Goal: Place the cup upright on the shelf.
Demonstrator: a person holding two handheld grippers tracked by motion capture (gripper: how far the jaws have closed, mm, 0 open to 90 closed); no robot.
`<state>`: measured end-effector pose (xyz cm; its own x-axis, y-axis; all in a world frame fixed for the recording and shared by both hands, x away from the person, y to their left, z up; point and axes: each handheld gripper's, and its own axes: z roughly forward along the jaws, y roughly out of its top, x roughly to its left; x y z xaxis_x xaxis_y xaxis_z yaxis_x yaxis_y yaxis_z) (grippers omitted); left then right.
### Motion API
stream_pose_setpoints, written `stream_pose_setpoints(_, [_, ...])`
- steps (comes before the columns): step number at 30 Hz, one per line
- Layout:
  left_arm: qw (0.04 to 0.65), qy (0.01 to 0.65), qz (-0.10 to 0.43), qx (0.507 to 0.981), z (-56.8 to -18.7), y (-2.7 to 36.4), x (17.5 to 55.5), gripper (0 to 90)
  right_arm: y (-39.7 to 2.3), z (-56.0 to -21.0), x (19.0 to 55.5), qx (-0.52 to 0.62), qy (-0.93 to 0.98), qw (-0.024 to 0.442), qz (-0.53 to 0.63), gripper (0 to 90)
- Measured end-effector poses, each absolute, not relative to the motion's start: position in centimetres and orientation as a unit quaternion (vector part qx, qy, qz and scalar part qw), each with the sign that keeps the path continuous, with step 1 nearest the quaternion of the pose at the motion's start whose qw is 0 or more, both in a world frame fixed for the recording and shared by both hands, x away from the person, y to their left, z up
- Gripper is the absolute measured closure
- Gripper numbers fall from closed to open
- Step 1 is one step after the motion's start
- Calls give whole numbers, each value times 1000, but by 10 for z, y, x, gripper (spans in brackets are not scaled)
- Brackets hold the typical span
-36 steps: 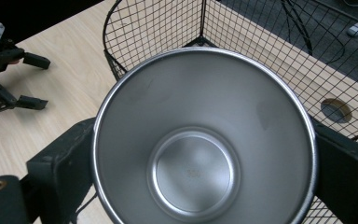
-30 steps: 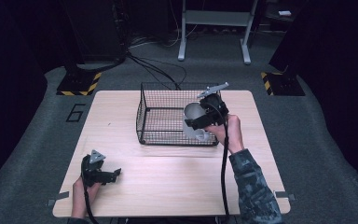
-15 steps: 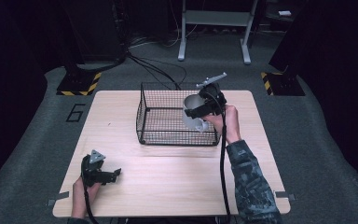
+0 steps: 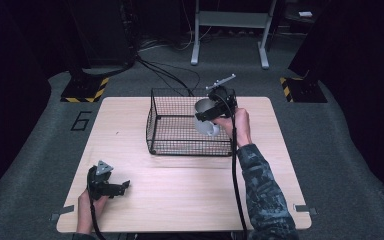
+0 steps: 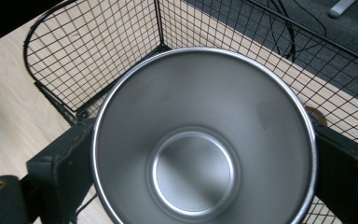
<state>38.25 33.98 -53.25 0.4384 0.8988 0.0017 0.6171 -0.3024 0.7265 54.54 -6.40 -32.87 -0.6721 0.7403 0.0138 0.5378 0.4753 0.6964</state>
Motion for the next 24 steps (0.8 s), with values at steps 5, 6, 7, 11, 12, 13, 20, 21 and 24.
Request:
stream_pose_setpoints(5, [335, 486, 210, 779, -532, 340, 382, 3, -63, -335, 555, 389, 844, 143, 342, 55])
stream_pose_setpoints(6, [335, 486, 210, 779, -533, 340, 382, 3, -63, -337, 556, 389, 843, 143, 342, 55])
stream_pose_setpoints(7, [335, 486, 210, 779, -533, 340, 382, 3, -62, -338, 558, 390, 843, 142, 341, 55])
stream_pose_setpoints(11, [335, 486, 210, 779, -532, 340, 382, 3, -59, -345, 566, 398, 841, 136, 339, 55])
stream_pose_setpoints(12, [335, 486, 210, 779, -532, 340, 382, 3, -58, -346, 568, 399, 842, 136, 336, 55])
stream_pose_setpoints(13, [335, 486, 210, 779, -532, 340, 382, 3, -56, -347, 569, 400, 842, 135, 336, 55])
stream_pose_setpoints(20, [333, 483, 211, 782, -532, 341, 383, 3, -43, -355, 579, 400, 847, 132, 325, 55])
stream_pose_setpoints(21, [333, 483, 211, 782, -532, 341, 383, 3, -42, -356, 580, 398, 848, 131, 324, 55])
stream_pose_setpoints(24, [333, 483, 211, 782, -532, 341, 383, 3, -37, -361, 584, 398, 850, 131, 319, 55])
